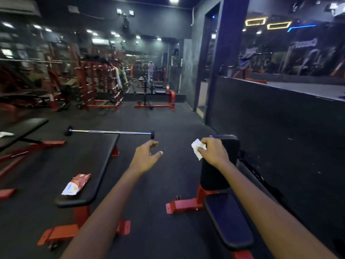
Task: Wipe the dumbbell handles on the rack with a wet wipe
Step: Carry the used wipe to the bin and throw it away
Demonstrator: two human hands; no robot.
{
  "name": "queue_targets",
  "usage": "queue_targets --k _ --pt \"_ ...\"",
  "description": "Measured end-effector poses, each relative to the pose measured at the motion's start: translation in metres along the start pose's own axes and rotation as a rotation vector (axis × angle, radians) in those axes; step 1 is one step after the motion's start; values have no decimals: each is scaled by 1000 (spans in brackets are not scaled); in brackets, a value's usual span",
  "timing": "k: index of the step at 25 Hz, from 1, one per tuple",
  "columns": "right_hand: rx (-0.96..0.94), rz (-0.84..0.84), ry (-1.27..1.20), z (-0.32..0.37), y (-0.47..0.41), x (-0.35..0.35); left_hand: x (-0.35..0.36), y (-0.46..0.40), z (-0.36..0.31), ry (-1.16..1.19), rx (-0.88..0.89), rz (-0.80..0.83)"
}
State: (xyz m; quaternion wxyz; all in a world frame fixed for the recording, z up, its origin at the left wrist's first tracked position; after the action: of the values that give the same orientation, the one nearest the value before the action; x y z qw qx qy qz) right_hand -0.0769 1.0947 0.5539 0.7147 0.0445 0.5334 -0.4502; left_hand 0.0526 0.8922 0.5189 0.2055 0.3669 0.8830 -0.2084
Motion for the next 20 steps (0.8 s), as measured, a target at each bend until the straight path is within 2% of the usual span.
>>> queue_targets --k 7,12,20 --pt "-111 69 9 65 -101 84 -70 -87 61 -16 -44 -106" --pt "-118 57 -42 101 -172 130 -110 -162 95 -8 -74 -118" --pt "-128 90 -62 107 -274 199 -119 -259 139 -63 -79 -149"
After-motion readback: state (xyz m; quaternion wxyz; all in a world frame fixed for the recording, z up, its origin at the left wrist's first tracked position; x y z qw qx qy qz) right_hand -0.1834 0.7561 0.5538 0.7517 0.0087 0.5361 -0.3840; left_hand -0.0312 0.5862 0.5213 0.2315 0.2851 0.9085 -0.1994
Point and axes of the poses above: each hand's wrist, its own y-axis away from the middle knuckle, its own x-axis out of the palm, z = x × y, the point moved 5 cm from there along -y, towards the middle knuckle, and after that the axes turned 11 degrees about -x, right-handed, at the moved point
